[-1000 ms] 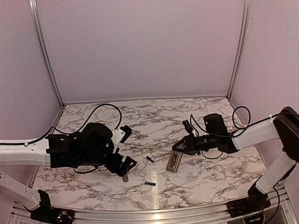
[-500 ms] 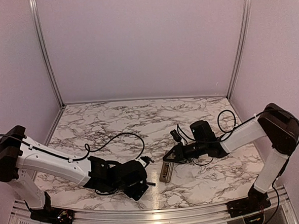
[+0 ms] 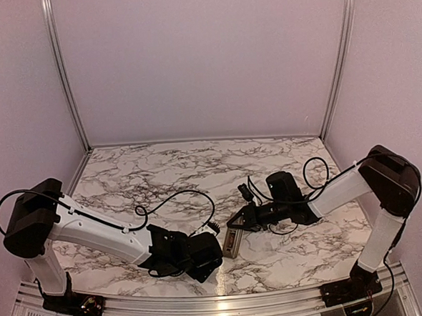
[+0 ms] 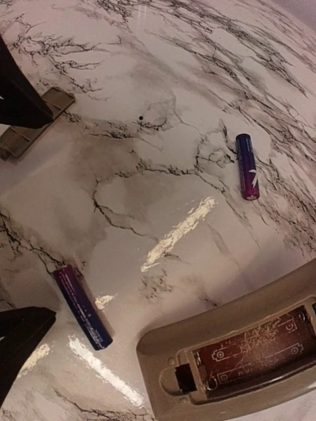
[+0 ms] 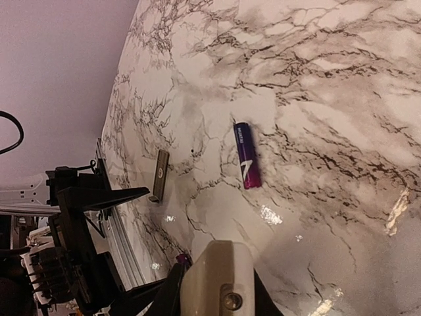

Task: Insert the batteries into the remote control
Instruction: Adjust the battery at the center of the board.

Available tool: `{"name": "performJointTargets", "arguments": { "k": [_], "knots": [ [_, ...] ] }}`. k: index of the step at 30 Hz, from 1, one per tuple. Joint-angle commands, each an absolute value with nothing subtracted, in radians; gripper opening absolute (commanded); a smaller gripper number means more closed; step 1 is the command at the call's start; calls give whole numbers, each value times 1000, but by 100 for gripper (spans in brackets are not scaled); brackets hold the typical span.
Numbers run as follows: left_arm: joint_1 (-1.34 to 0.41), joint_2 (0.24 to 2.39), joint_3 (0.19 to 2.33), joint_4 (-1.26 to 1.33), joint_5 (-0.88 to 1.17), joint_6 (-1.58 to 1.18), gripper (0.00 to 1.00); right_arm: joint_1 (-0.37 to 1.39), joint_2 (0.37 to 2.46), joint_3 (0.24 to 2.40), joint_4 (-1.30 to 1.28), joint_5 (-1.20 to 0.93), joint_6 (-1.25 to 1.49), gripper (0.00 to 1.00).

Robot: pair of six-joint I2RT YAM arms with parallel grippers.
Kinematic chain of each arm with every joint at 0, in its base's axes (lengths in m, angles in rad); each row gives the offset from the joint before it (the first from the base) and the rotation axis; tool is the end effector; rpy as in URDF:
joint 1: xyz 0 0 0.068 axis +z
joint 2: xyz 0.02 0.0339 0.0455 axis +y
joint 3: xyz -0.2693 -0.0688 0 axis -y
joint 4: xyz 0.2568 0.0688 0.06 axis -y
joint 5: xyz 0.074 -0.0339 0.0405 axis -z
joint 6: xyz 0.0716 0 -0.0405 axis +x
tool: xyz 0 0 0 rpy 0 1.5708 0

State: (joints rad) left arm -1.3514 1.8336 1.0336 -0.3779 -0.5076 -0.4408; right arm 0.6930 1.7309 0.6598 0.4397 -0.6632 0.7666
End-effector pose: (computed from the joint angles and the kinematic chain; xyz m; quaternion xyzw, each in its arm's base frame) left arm 0.1132 -0.3479 0.1050 0.3734 0.8742 0.0063 0.3103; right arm 0.2364 0.2536 0.1057 -0.1162 0.8480 0.5017 0.1254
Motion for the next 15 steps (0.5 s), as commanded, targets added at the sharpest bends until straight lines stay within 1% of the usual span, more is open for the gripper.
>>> {"name": "performJointTargets", "arguments": {
  "k": [1, 15],
  "knots": [
    [-1335, 1876, 1065, -430, -557, -451, 99, 716, 1759, 687, 467, -656, 774, 0],
    [-1281, 1868, 1071, -357, -548, -422, 99, 763, 1809, 677, 536, -662, 816, 0]
  ]
}}
